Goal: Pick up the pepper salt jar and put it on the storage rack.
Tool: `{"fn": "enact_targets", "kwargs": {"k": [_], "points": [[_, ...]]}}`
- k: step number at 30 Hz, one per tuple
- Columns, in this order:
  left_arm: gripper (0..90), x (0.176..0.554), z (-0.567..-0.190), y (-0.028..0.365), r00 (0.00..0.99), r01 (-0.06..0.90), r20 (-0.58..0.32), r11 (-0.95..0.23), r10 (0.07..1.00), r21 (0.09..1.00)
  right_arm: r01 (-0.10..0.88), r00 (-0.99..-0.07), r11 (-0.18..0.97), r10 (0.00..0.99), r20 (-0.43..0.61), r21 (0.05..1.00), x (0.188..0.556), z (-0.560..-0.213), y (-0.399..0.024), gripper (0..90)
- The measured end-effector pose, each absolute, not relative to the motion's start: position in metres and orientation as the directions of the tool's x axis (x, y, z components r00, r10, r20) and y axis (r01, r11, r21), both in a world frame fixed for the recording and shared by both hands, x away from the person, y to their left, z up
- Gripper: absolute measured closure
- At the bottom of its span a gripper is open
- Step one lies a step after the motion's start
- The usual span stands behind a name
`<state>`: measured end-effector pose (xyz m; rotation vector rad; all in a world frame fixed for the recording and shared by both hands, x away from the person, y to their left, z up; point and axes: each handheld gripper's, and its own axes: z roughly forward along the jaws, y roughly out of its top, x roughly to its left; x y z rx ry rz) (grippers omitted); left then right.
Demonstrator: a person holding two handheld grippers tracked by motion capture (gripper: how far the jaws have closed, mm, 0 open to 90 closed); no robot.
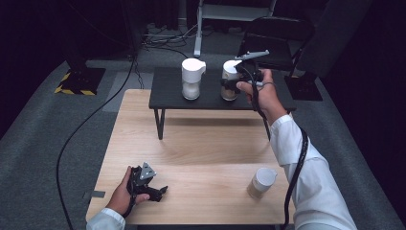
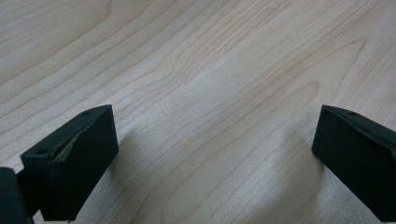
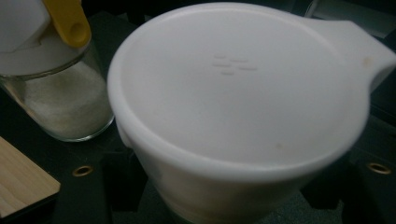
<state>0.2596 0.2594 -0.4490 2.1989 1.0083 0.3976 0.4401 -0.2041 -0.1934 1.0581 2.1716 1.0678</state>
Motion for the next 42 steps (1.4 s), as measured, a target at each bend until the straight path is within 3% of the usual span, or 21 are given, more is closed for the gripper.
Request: {"fn": "enact_targets", "kwargs": {"k": [17, 26, 31, 42], "points": [[0.0, 0.26, -0.449, 0.259, 0.654, 0.55, -0.004, -0.471, 0.757, 0.689, 0.432, -0.583, 0.371, 0.81, -0.06, 0.822, 0.448, -0.201, -0.214, 27.6], [0.0, 0.259, -0.449, 0.259, 0.653, 0.551, -0.006, -0.469, 0.758, 0.69, 0.432, -0.593, 0.366, 0.804, -0.047, 0.824, 0.452, -0.214, -0.217, 20.4], [0.0, 0.259, -0.449, 0.259, 0.652, 0.551, -0.006, -0.47, 0.758, 0.69, 0.417, -0.6, 0.374, 0.798, -0.059, 0.828, 0.449, -0.222, -0.218, 4.7], [0.0, 0.26, -0.449, 0.259, 0.654, 0.551, -0.004, -0.473, 0.756, 0.688, 0.332, -0.582, 0.362, 0.805, -0.113, 0.871, 0.431, -0.237, -0.225, 2.7]]}}
